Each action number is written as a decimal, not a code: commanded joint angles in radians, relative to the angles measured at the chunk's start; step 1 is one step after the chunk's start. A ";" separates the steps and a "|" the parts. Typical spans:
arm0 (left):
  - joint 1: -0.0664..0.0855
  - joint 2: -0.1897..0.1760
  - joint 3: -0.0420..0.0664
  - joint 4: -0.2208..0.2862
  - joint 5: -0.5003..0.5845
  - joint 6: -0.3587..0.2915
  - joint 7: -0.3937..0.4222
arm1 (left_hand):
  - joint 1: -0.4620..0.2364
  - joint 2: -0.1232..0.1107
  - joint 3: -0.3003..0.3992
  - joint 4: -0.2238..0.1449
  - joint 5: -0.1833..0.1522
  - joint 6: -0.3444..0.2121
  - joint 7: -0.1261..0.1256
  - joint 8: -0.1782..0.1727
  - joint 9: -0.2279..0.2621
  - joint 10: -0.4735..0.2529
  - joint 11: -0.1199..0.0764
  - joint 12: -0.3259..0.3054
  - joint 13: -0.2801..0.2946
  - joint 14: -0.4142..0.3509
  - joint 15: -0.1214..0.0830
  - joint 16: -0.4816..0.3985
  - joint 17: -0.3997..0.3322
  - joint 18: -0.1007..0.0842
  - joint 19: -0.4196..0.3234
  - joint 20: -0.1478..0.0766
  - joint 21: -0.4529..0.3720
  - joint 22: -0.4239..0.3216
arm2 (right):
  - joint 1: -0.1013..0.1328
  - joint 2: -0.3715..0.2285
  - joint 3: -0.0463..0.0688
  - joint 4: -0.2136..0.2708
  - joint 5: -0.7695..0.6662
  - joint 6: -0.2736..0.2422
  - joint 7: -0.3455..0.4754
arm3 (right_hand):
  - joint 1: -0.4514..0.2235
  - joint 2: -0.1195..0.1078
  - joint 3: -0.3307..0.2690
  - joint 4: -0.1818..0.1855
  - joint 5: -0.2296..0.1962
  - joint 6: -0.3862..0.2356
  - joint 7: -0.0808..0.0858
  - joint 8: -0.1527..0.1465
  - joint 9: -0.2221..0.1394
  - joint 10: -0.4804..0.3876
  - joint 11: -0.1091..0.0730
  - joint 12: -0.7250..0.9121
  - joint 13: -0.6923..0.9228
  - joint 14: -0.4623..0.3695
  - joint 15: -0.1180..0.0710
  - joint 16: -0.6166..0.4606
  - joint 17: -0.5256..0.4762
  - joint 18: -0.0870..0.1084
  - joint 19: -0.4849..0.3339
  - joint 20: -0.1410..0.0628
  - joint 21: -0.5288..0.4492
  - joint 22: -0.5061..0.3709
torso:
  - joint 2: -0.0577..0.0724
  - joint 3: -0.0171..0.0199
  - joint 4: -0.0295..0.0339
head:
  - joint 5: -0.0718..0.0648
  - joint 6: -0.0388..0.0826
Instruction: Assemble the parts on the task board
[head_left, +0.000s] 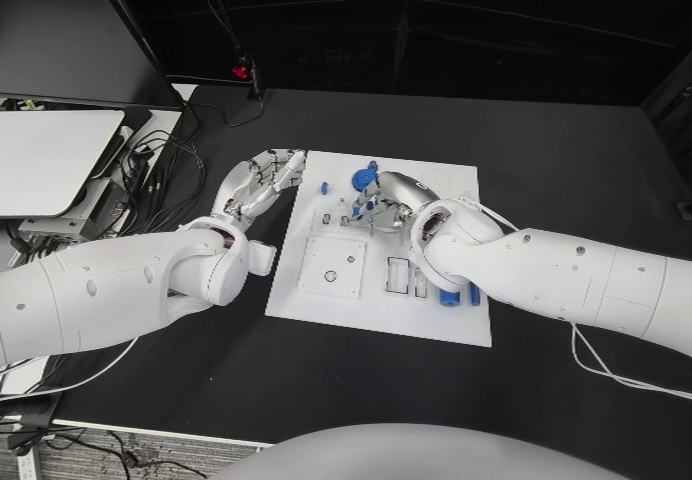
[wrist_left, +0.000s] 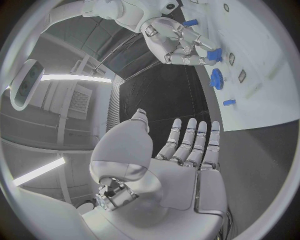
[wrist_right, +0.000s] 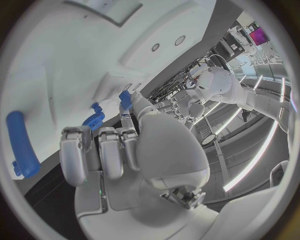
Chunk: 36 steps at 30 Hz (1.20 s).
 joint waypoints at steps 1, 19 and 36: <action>0.001 0.001 0.001 0.001 -0.005 0.005 0.209 | 0.002 0.008 -0.007 0.000 0.004 0.008 0.144 -0.005 0.001 0.008 -0.001 0.002 0.000 0.009 0.002 0.000 0.001 0.003 0.007 0.002 0.003 0.000 | -0.001 0.003 0.001 -0.001 -0.005 0.021 0.020 | 0.000 0.010 0.007 0.000 0.007 0.024 -0.020 0.002 0.001 0.104 0.008 0.000 0.261 0.104 0.008 0.002 0.263 -0.007 0.108 0.007 0.003 0.263 | 0.000 0.0001 -0.0018 | 0.001 -0.002; 0.001 0.002 0.001 0.000 -0.005 0.005 0.208 | 0.004 0.009 -0.008 -0.001 0.005 0.008 0.144 -0.006 0.001 0.009 -0.001 0.001 0.000 0.009 0.002 0.000 0.001 0.002 0.007 0.002 0.003 0.000 | -0.007 0.010 0.001 -0.019 -0.005 0.026 0.034 | 0.000 0.008 0.013 -0.005 0.005 0.010 -0.017 -0.014 -0.006 0.104 0.011 0.000 0.261 0.104 0.010 0.002 0.263 -0.007 0.108 0.010 0.003 0.263 | -0.001 -0.0001 -0.0007 | -0.001 -0.007; 0.002 0.002 0.001 0.002 -0.005 0.005 0.208 | 0.004 0.009 -0.008 -0.001 0.005 0.008 0.144 -0.006 0.001 0.009 -0.001 0.001 0.000 0.009 0.002 0.000 0.001 0.002 0.007 0.002 0.003 0.000 | -0.008 0.013 0.001 -0.024 -0.005 0.036 0.022 | -0.007 0.003 0.014 -0.005 -0.002 -0.004 -0.016 -0.028 -0.010 0.104 0.012 0.000 0.261 0.104 0.012 0.002 0.263 -0.007 0.108 0.012 0.003 0.263 | 0.000 0.0001 -0.0015 | -0.005 -0.007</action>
